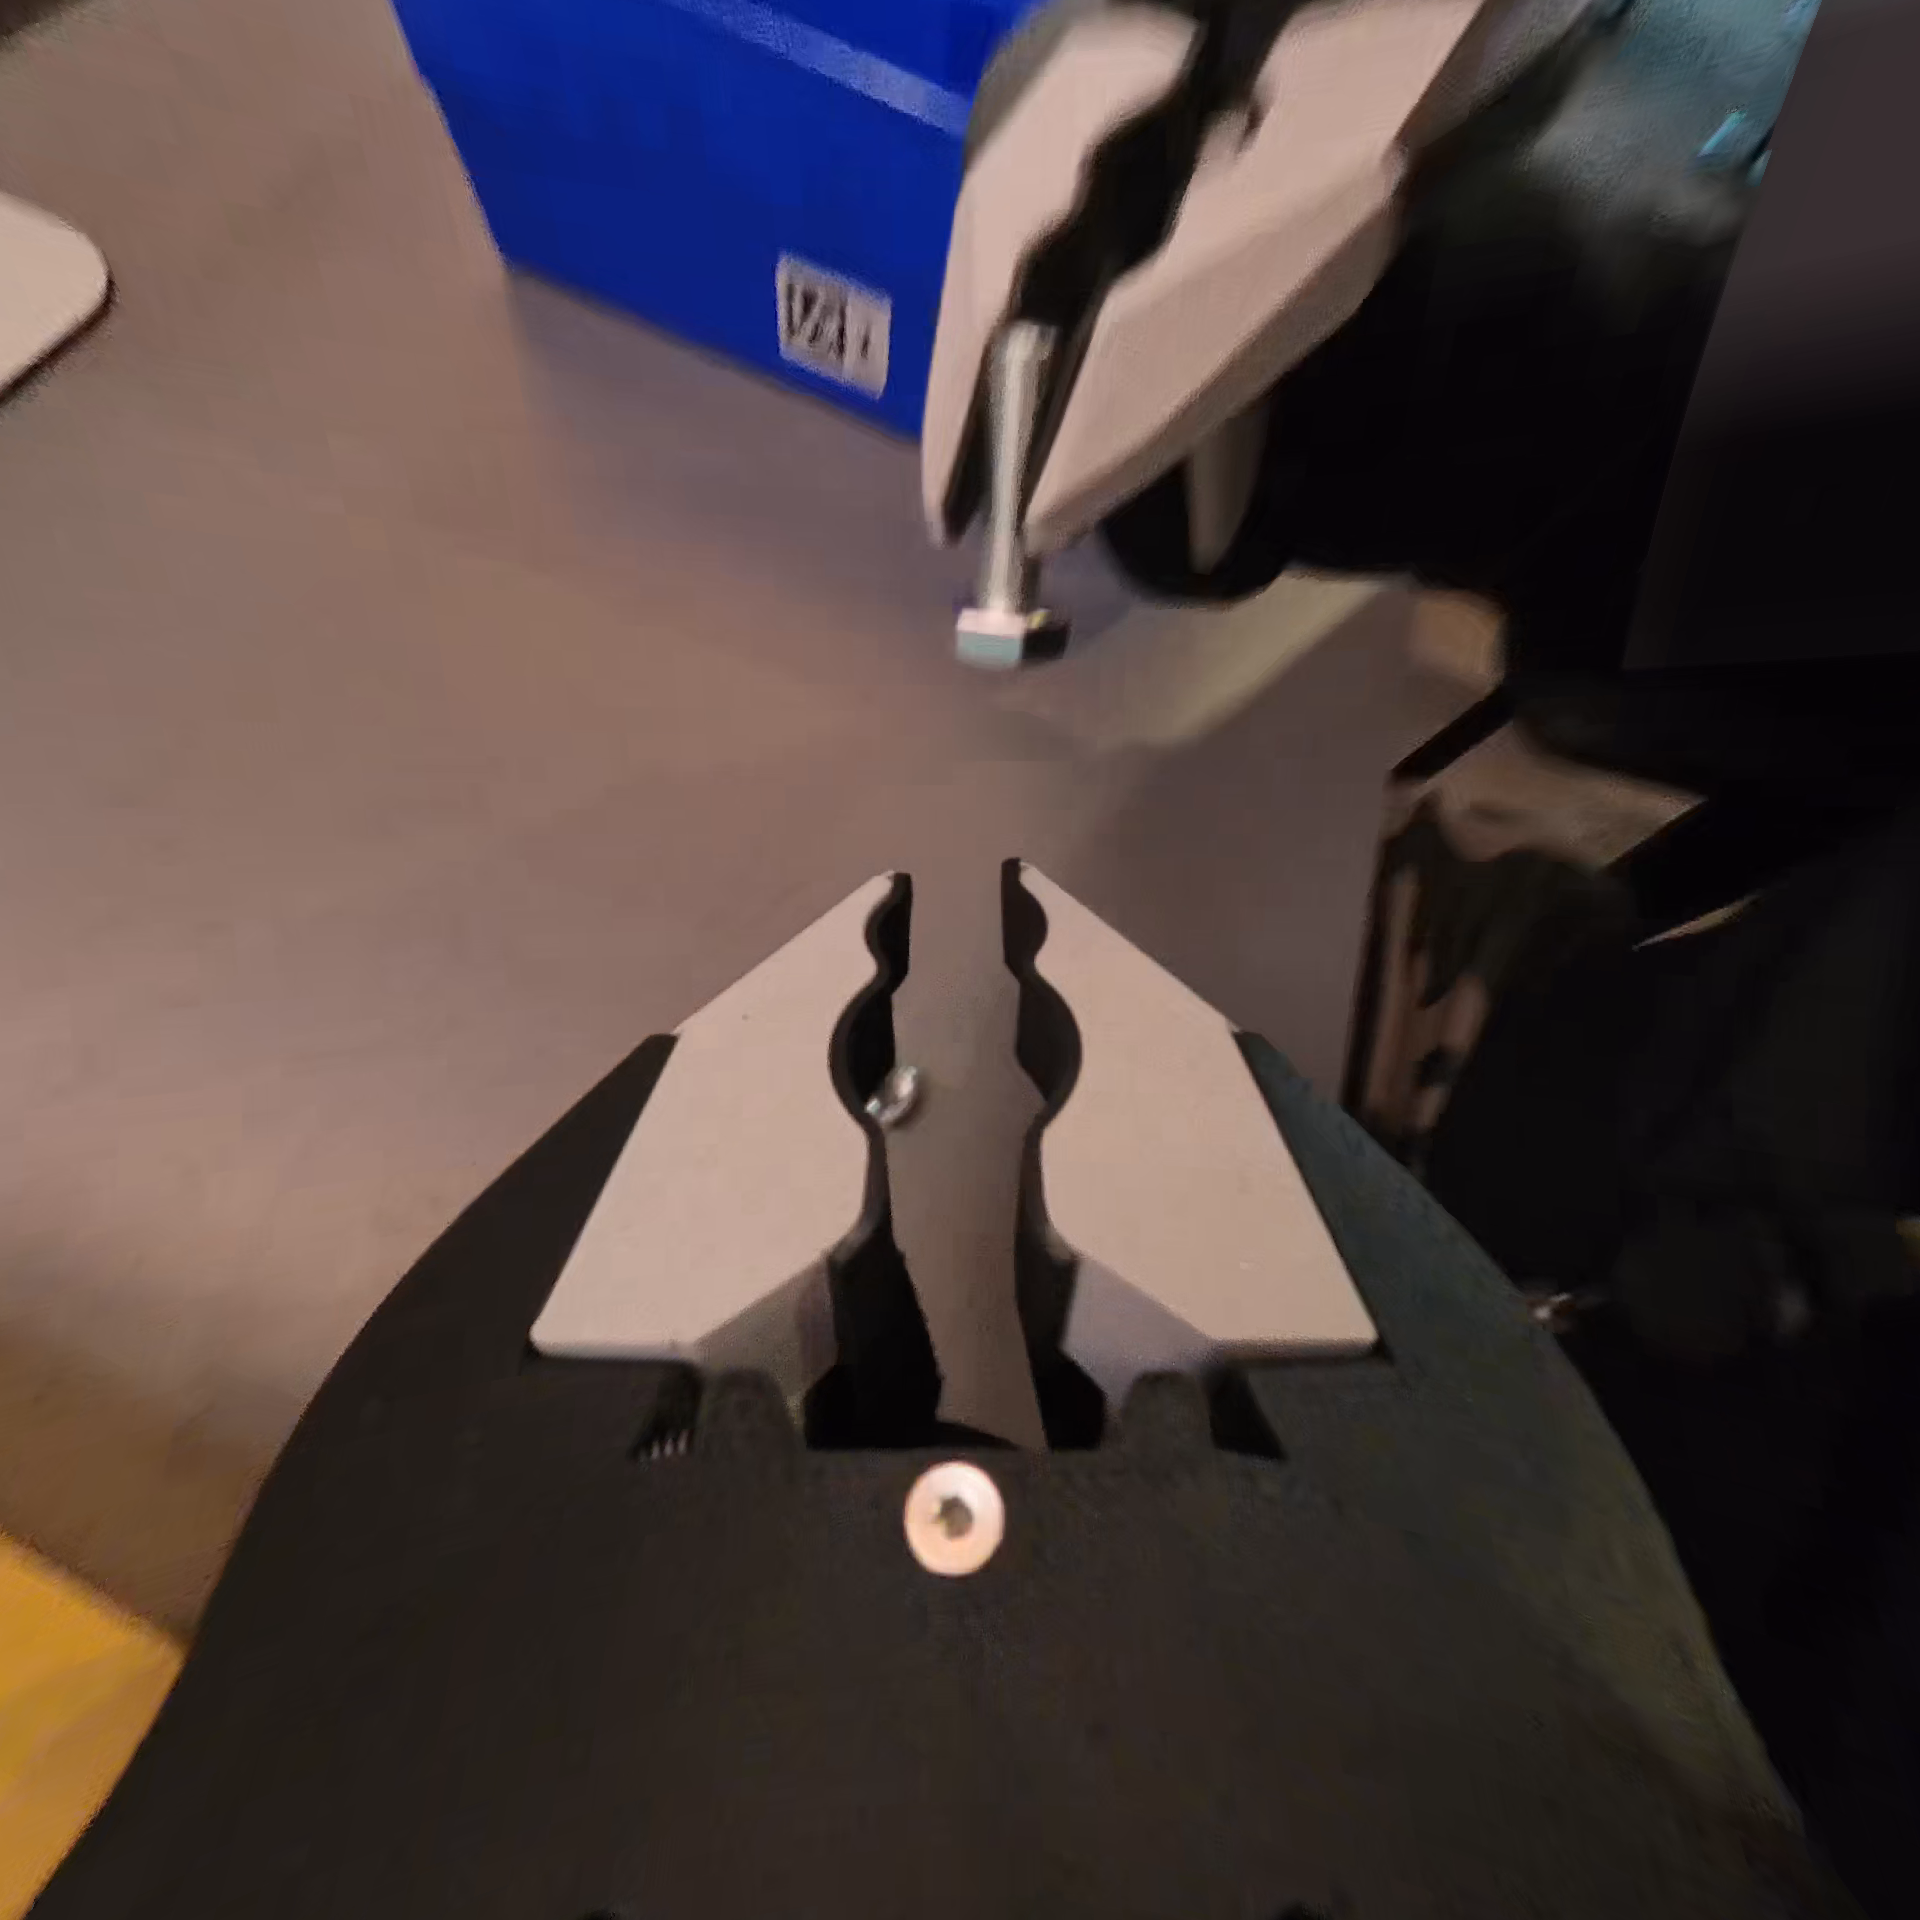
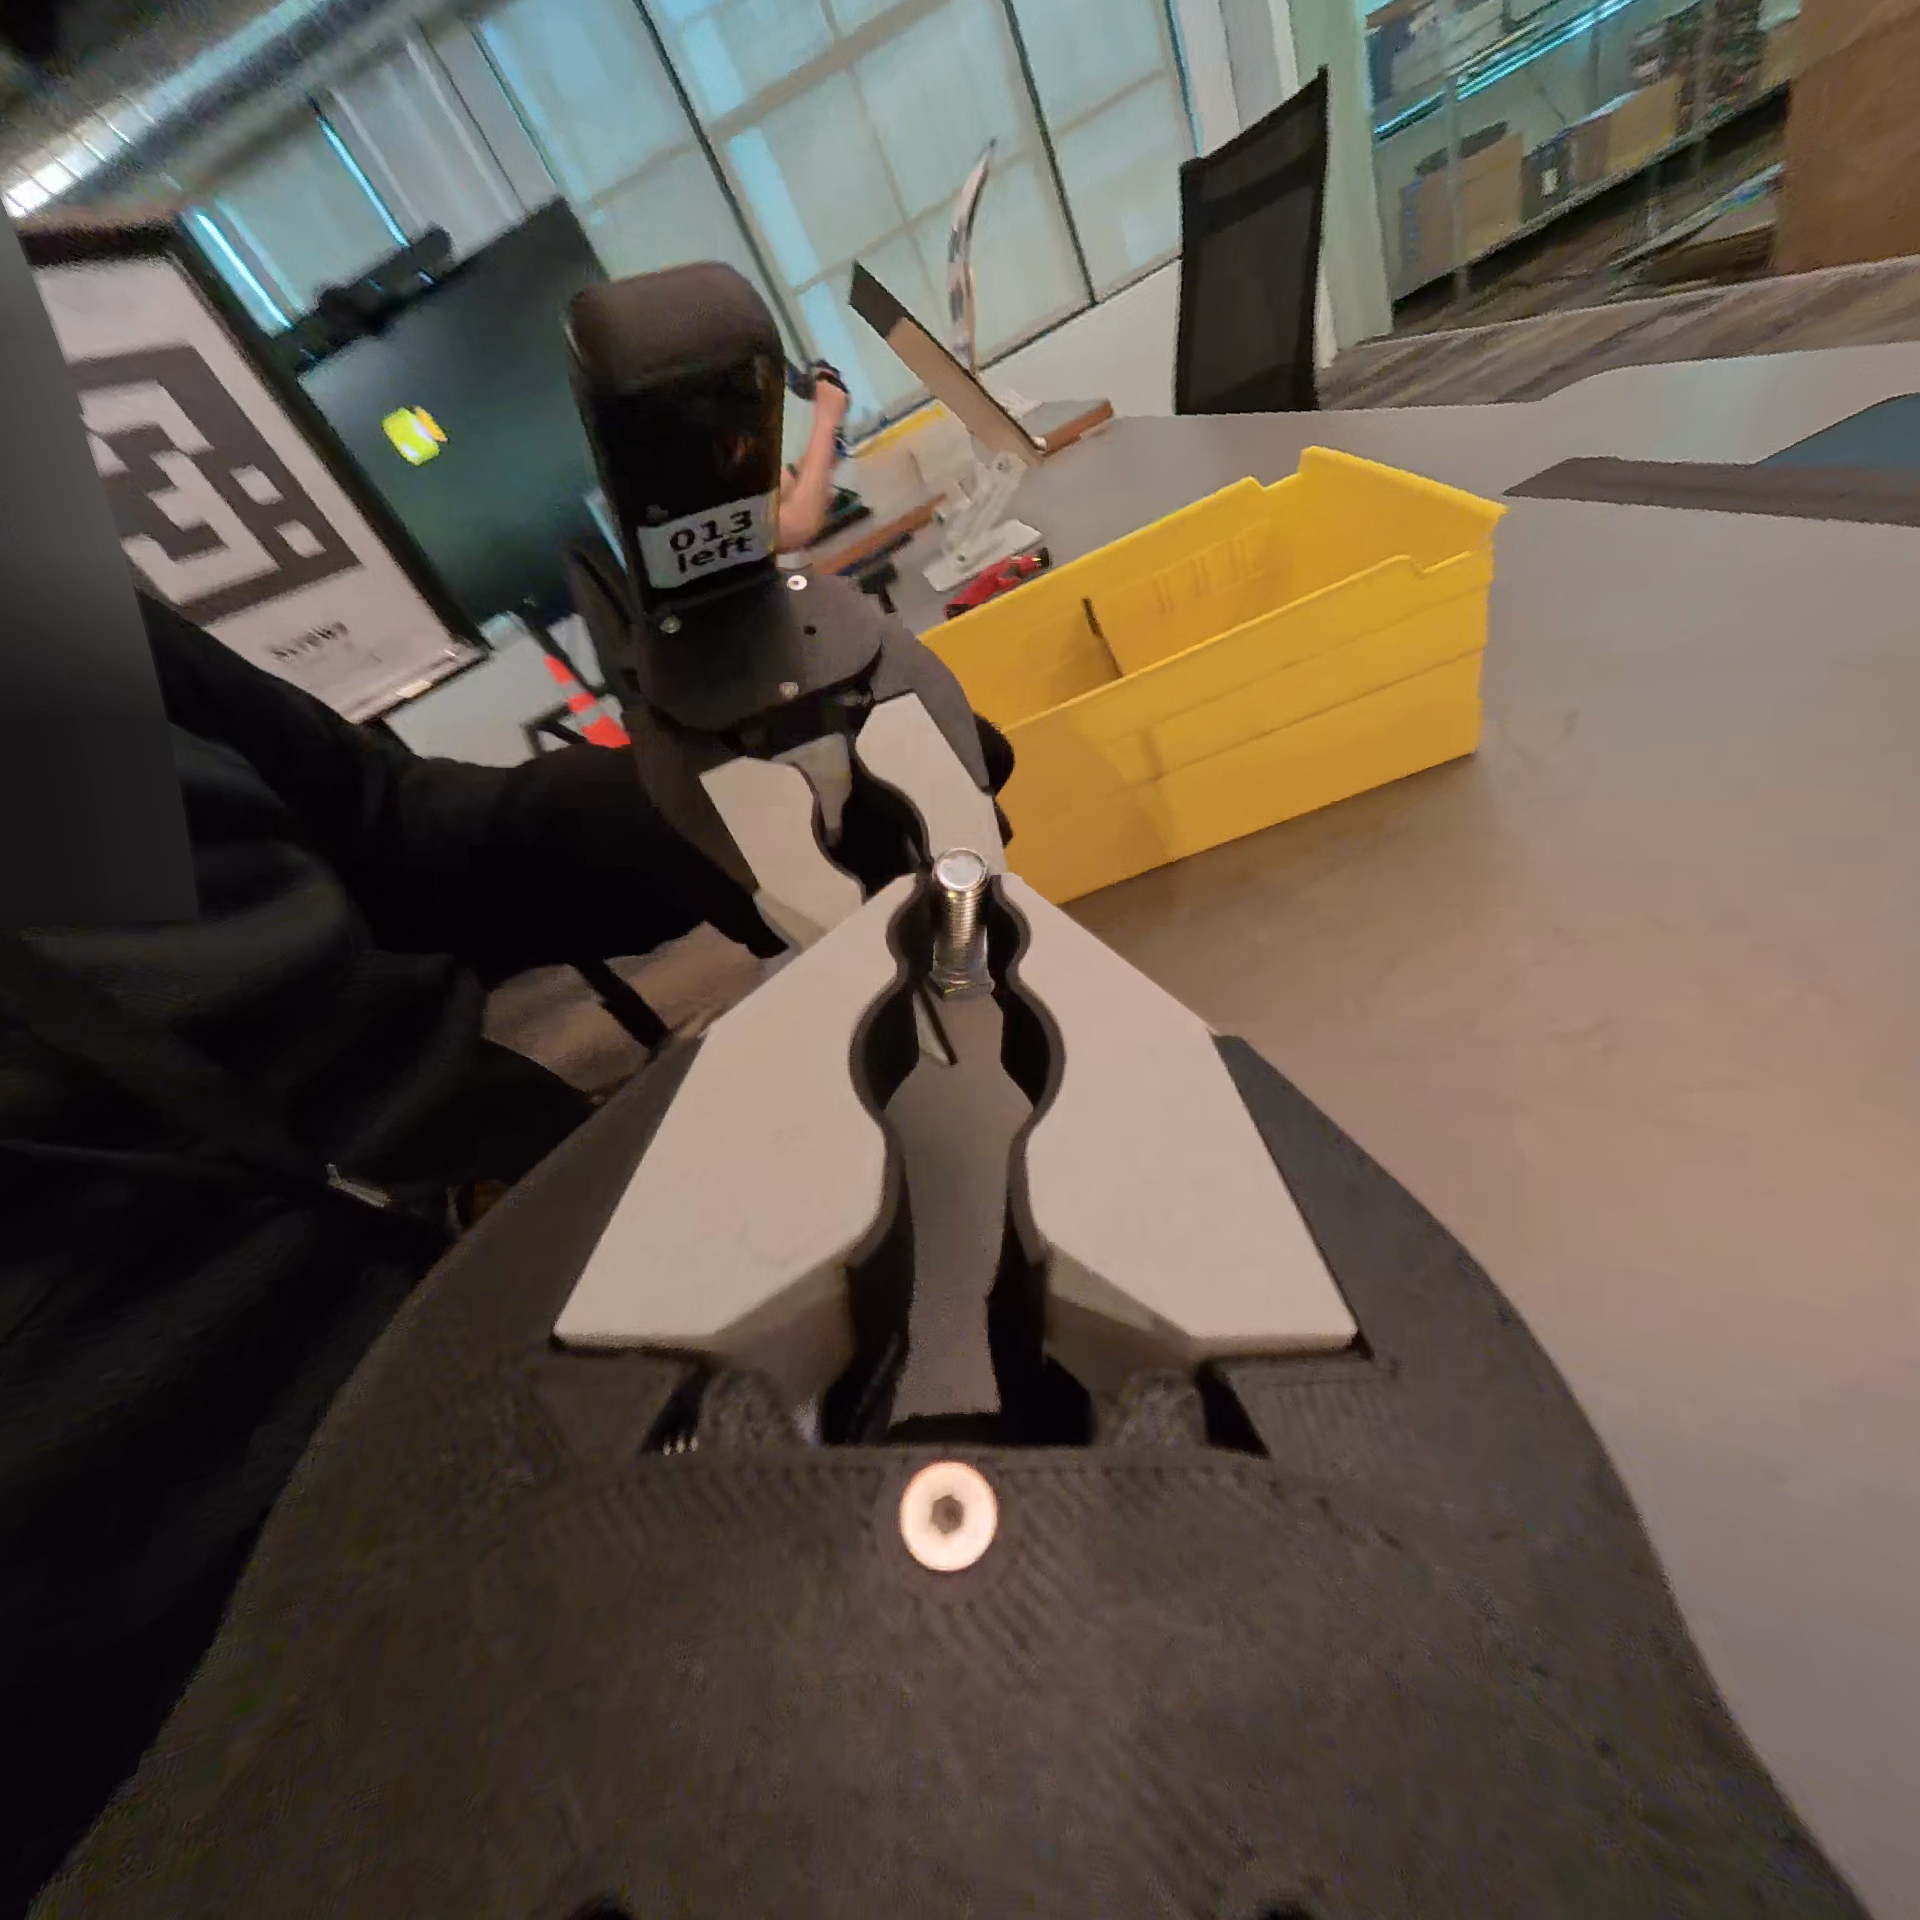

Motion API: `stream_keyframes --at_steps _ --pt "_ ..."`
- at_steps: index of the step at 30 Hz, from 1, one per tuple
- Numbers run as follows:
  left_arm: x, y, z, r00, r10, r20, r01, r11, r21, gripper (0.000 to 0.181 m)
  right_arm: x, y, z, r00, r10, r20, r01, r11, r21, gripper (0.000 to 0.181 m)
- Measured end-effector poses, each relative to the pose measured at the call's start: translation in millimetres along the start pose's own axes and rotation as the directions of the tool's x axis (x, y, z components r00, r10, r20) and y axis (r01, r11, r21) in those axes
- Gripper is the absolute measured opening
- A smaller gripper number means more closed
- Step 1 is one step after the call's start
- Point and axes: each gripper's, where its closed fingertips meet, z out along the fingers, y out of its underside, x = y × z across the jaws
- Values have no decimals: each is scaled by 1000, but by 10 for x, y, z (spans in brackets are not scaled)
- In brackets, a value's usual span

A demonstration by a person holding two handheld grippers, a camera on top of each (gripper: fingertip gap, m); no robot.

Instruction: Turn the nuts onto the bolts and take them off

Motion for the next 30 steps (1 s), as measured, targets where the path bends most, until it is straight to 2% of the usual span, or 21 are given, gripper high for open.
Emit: stream_keyframes --at_steps 2,7,15,20,30 --pt "83 -127 -61 998 -21 -64 26 996 84 20 -36 10 25 998 37 42 -38 999 8 8" --pt "163 -220 -121 989 -41 -139 63 985 159 26 -93 100 96 998 20 61 -17 999 -45 8" --pt "203 -238 -92 987 -15 -161 44 983 176 24 -146 137 144 997 1 77 4 998 -70 8" --pt "160 -264 -62 992 -15 -127 38 982 184 21 -105 108 120 999 -10 47 13 998 -58 8" --pt "-5 -339 -27 999 -6 31 -2 971 240 23 40 94 107 997 -23 -77 18 998 -59 8"
